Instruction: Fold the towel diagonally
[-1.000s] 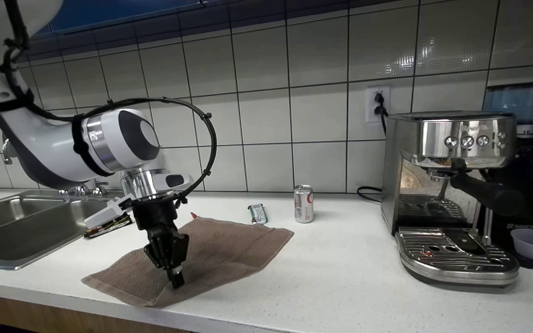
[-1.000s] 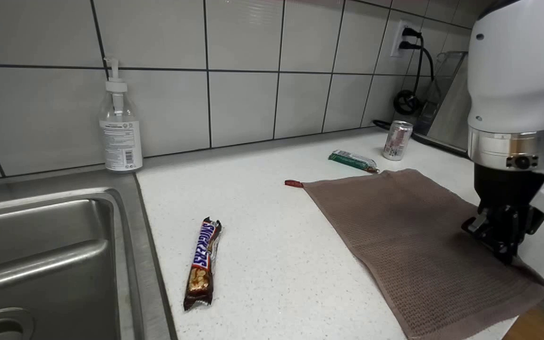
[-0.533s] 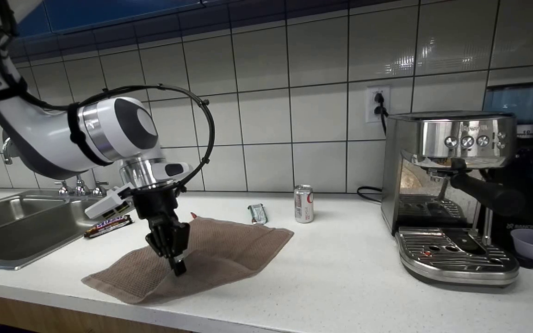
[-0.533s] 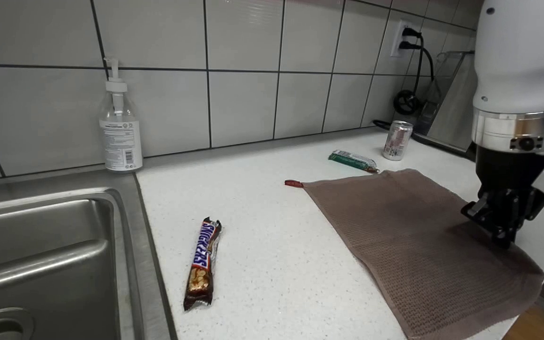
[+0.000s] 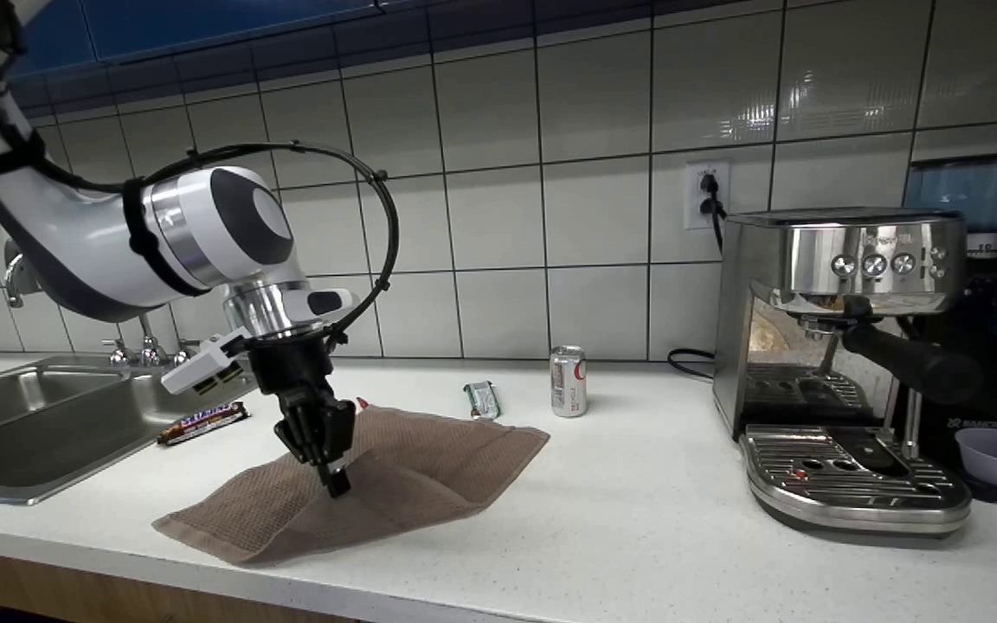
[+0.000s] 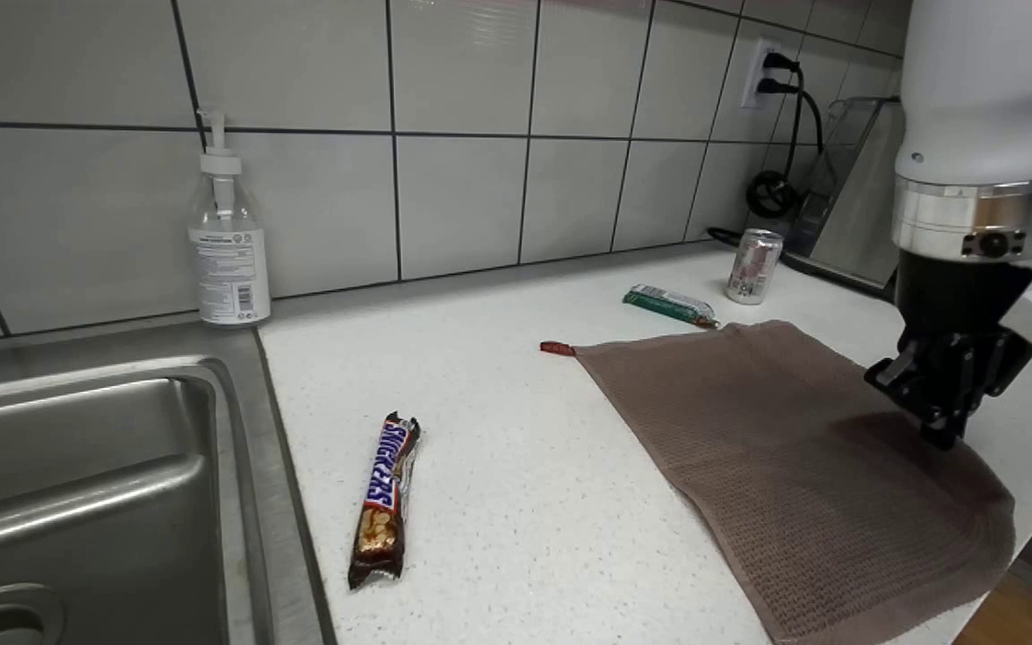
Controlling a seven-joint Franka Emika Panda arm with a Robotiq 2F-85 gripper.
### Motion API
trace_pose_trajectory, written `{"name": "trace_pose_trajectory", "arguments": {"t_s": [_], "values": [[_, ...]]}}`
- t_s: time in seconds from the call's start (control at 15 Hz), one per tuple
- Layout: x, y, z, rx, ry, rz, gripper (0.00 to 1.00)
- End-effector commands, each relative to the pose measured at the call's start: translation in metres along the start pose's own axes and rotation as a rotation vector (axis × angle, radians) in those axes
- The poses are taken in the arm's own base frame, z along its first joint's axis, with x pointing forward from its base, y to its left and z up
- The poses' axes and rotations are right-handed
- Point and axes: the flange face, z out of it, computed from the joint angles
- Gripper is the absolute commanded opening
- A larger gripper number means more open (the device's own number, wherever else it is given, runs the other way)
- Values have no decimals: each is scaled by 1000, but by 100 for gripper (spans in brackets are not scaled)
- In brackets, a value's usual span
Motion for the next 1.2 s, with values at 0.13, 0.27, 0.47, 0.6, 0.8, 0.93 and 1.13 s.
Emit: {"name": "trace_pose_trajectory", "arguments": {"t_s": [0.13, 0.27, 0.47, 0.6, 0.8, 0.93, 1.13], "values": [[8, -14, -26, 2, 5, 7, 1], [12, -21, -33, 4, 9, 8, 1], [19, -31, -43, 7, 17, 12, 1], [25, -37, -48, 10, 27, 12, 1], [33, -48, -50, 11, 20, -10, 1], [41, -54, -52, 16, 21, -21, 1], [53, -65, -56, 23, 32, -28, 1]]}}
